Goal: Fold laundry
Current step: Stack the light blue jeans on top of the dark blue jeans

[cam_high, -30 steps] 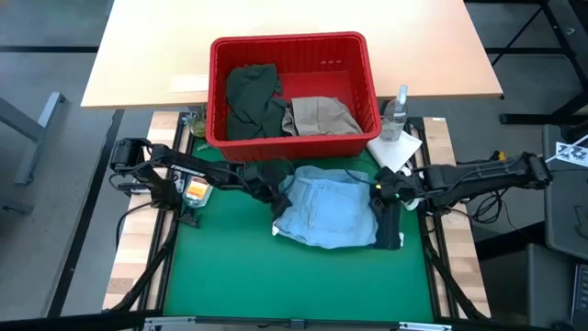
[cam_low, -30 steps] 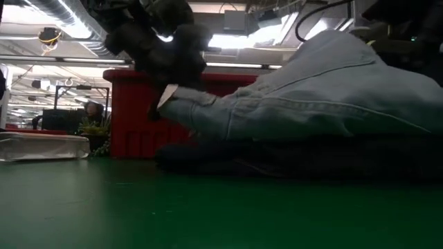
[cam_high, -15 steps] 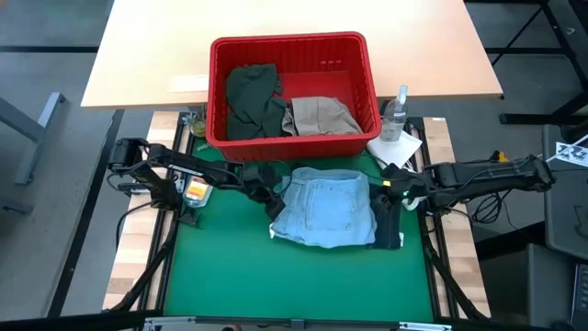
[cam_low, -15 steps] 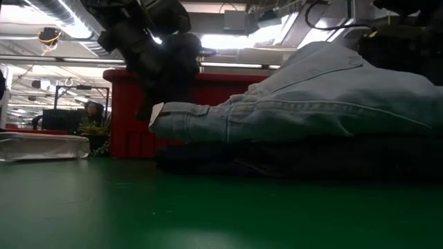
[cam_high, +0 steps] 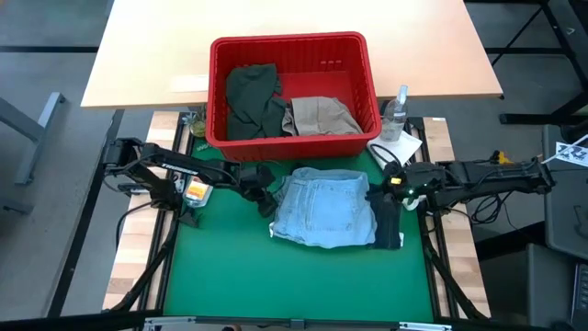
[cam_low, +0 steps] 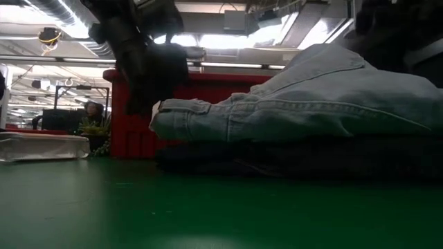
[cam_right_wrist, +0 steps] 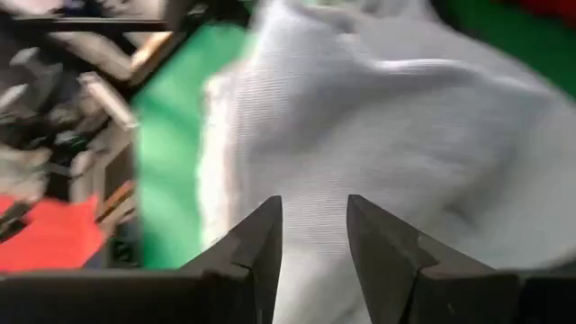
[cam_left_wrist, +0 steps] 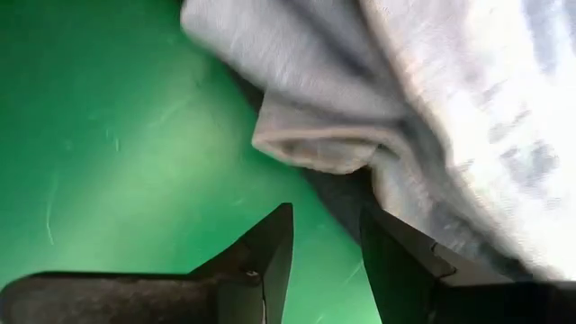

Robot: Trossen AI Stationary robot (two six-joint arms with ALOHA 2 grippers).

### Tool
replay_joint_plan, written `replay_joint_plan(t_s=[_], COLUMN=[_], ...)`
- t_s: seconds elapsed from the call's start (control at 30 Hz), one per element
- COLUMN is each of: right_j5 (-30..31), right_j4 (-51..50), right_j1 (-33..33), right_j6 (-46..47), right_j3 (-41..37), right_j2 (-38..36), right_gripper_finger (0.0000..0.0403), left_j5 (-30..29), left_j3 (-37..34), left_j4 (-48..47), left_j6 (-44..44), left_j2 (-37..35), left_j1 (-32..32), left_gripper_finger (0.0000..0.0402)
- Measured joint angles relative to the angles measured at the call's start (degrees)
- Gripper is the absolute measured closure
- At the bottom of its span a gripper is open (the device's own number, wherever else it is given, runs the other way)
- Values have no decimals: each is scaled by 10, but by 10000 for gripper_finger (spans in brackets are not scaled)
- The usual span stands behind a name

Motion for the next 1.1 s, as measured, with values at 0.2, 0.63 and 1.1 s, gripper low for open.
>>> replay_joint_plan(t_s=[0.2, 0.63, 1.1], right_j5=[14, 211, 220], right_j4=[3, 102, 50], right_j1=[35, 141, 142], right_j6=[-5, -58, 5], right_j3=[0, 0, 0], right_j2=[3, 55, 218], right_gripper_finger=[276, 276, 276], left_j5=[-17, -75, -156], left_j3=[0, 0, 1], left_j4=[-2, 173, 362], left_j6=[6, 21, 64], left_j2=[-57, -79, 112], left_j1=[-11, -83, -69], left_gripper_finger=[278, 278, 278])
